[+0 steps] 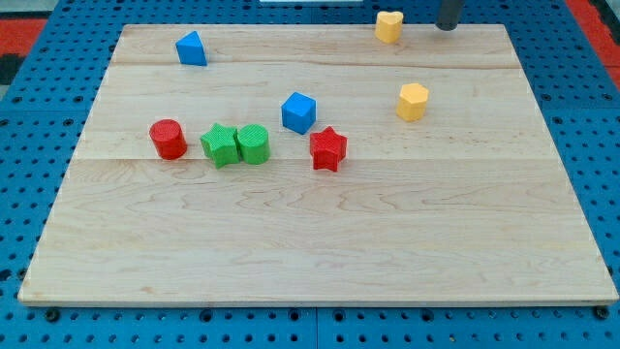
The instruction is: Push the yellow heart to the top center of the board
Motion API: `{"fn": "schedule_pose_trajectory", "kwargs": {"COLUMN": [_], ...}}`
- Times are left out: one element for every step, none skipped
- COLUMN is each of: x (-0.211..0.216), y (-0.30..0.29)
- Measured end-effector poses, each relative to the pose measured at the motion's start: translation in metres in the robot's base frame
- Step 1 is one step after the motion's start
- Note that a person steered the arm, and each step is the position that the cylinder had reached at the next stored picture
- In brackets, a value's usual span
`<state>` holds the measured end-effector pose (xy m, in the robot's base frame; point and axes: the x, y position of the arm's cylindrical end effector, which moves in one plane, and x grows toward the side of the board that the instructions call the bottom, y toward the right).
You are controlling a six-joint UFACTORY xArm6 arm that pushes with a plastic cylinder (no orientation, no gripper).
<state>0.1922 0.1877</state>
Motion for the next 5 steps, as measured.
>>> {"fn": "schedule_pose_trajectory", "kwargs": {"x": [0.0,0.0,0.0,0.025,0.014], "y": [-0.072,-0.143,-0.139,-0.129,-0.12]}}
